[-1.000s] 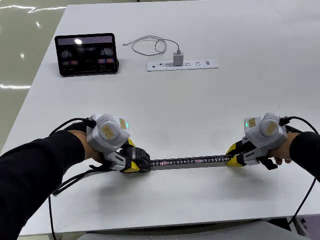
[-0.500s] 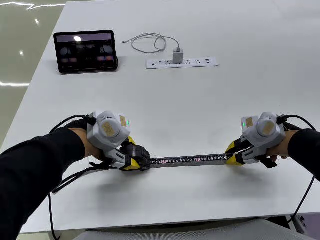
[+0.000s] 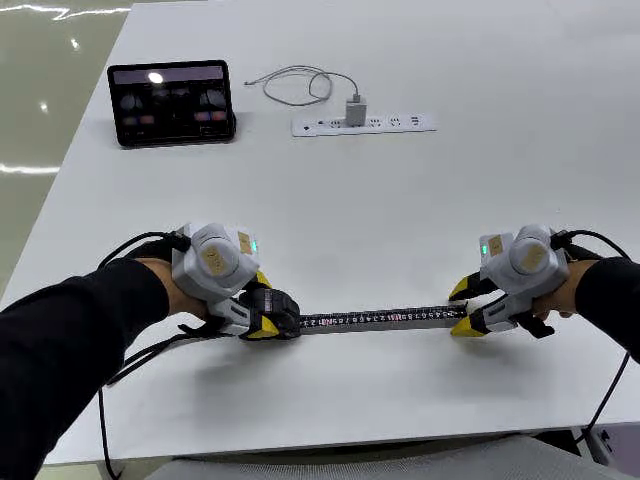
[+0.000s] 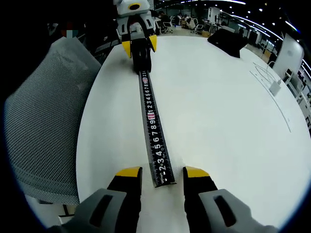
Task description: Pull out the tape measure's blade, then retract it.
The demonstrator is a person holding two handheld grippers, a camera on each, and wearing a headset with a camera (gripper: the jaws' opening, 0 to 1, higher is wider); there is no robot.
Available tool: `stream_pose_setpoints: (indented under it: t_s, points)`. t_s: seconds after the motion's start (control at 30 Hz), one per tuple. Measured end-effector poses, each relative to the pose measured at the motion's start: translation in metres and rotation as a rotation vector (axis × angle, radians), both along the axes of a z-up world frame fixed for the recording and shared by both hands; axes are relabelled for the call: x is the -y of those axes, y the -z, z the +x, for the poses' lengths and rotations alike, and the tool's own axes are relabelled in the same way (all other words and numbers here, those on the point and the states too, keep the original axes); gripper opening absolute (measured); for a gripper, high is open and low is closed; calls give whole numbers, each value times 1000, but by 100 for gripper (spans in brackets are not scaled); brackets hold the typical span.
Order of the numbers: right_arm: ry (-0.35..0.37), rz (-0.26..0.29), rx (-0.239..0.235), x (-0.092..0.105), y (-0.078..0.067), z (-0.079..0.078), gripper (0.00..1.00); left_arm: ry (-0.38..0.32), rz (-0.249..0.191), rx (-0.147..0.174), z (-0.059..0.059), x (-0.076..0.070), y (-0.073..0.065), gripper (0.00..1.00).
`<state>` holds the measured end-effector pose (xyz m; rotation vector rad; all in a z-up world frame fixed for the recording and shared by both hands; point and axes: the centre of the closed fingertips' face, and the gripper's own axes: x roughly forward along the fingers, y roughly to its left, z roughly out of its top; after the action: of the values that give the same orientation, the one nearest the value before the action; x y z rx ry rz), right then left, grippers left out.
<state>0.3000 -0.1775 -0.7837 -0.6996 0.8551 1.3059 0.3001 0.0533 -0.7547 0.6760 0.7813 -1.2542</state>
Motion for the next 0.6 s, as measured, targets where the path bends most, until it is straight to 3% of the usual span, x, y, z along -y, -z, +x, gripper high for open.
stream_pose_setpoints:
  t_s: [0.1,0.3,0.4,0.6]
  points:
    - [24,9,-1,1,-3,3,39,-17,2,-7,2,-3,-1,35]
    - [62,17,1,5,-5,7,47,-86,11,-21,7,-14,-2,51]
    - [77,22,-7,6,-5,7,51,-109,9,-66,1,-18,-1,62]
    - [111,21,-26,9,-3,5,58,-138,18,-69,1,-26,1,73]
